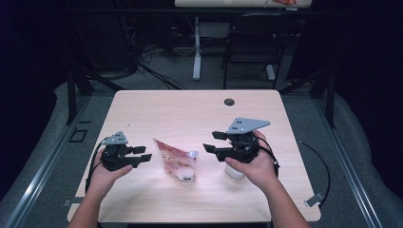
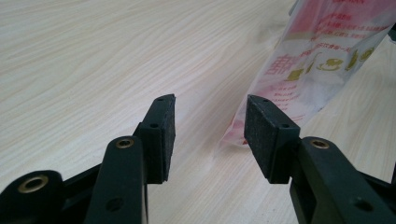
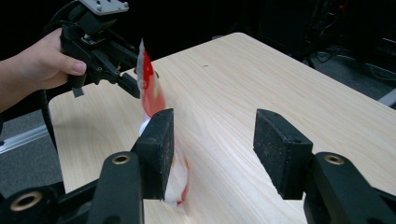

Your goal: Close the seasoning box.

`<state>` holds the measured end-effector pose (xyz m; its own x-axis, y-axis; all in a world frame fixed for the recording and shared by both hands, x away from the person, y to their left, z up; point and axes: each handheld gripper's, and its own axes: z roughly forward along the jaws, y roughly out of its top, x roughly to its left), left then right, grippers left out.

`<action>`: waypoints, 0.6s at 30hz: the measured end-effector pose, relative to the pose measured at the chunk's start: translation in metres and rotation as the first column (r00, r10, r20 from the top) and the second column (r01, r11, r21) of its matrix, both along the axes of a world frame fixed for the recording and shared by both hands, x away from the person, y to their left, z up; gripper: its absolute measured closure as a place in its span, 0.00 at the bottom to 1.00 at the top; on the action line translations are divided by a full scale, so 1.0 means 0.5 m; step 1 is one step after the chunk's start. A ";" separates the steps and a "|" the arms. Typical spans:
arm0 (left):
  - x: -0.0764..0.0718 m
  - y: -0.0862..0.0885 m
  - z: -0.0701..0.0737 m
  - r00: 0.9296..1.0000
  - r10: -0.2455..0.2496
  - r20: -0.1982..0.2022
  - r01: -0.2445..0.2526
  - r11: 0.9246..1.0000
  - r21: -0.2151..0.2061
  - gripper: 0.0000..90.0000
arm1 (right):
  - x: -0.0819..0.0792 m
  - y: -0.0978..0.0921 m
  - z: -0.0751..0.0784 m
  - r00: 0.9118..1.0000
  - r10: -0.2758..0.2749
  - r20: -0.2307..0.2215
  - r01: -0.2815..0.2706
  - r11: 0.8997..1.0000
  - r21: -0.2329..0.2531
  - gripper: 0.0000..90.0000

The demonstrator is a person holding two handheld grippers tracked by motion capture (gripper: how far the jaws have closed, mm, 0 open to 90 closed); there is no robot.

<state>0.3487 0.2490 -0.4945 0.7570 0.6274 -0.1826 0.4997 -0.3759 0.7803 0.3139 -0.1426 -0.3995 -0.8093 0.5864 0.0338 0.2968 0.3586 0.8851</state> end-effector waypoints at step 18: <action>-0.001 0.008 0.001 1.000 0.017 0.013 -0.017 1.000 0.000 0.59 | -0.037 -0.107 -0.037 0.990 -0.137 0.021 0.135 0.988 0.073 0.51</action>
<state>0.3484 0.2532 -0.4942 0.7484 0.6404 -0.1730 0.4961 -0.3673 0.7867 0.2952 -0.1960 -0.4179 -0.7232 0.6881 0.0593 0.3151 0.2523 0.9149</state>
